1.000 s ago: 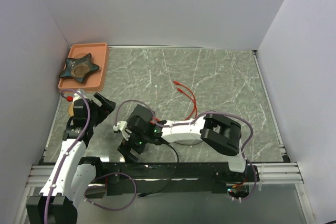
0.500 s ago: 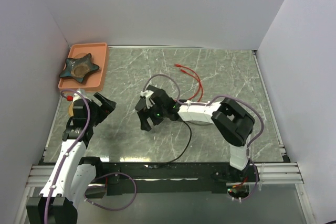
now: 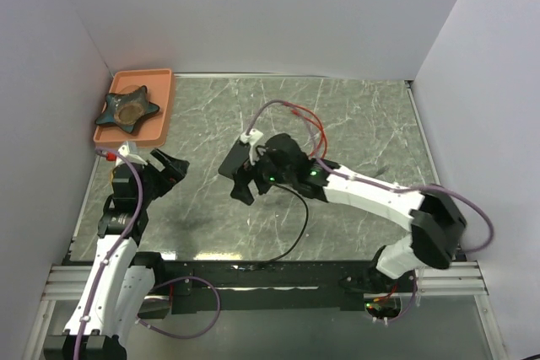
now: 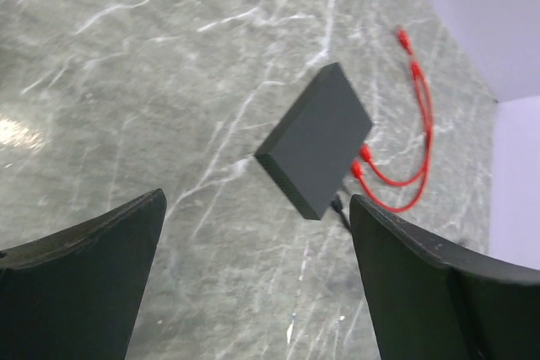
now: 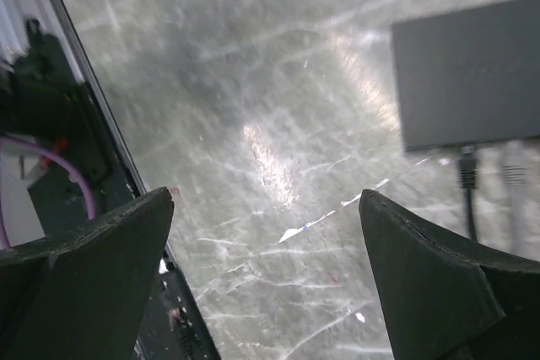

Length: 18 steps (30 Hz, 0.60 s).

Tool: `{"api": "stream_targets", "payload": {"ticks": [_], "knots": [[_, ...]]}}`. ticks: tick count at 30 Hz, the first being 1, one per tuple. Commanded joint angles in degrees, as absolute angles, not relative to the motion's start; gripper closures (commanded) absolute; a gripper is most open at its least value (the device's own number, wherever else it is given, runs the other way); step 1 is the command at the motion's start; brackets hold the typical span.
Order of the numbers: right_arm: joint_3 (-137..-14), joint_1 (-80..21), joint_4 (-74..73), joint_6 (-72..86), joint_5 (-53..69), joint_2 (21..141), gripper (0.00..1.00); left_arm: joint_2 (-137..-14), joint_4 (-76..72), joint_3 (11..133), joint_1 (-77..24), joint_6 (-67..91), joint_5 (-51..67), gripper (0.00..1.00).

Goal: Insert the plug into the switch port

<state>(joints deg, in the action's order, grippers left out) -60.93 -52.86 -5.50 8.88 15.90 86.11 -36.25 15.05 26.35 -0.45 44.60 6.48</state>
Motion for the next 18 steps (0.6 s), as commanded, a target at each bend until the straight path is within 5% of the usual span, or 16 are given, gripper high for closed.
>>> {"api": "stream_targets", "payload": {"ticks": [1,10,18], "knots": [[-58.72,-52.91,-6.24,7.12,10.38,76.31,0.01,-34.28,10.29,26.37,-0.18,43.25,11.94,0.04],[-51.78,-52.91,-6.94,4.66,-1.3,54.7,0.01,-31.64,8.0,25.84,-0.18,42.71,16.26,0.04],[-49.66,-52.74,-11.69,3.43,-9.31,48.78,0.01,-26.03,9.14,25.66,-0.18,43.68,13.62,0.04]]}}
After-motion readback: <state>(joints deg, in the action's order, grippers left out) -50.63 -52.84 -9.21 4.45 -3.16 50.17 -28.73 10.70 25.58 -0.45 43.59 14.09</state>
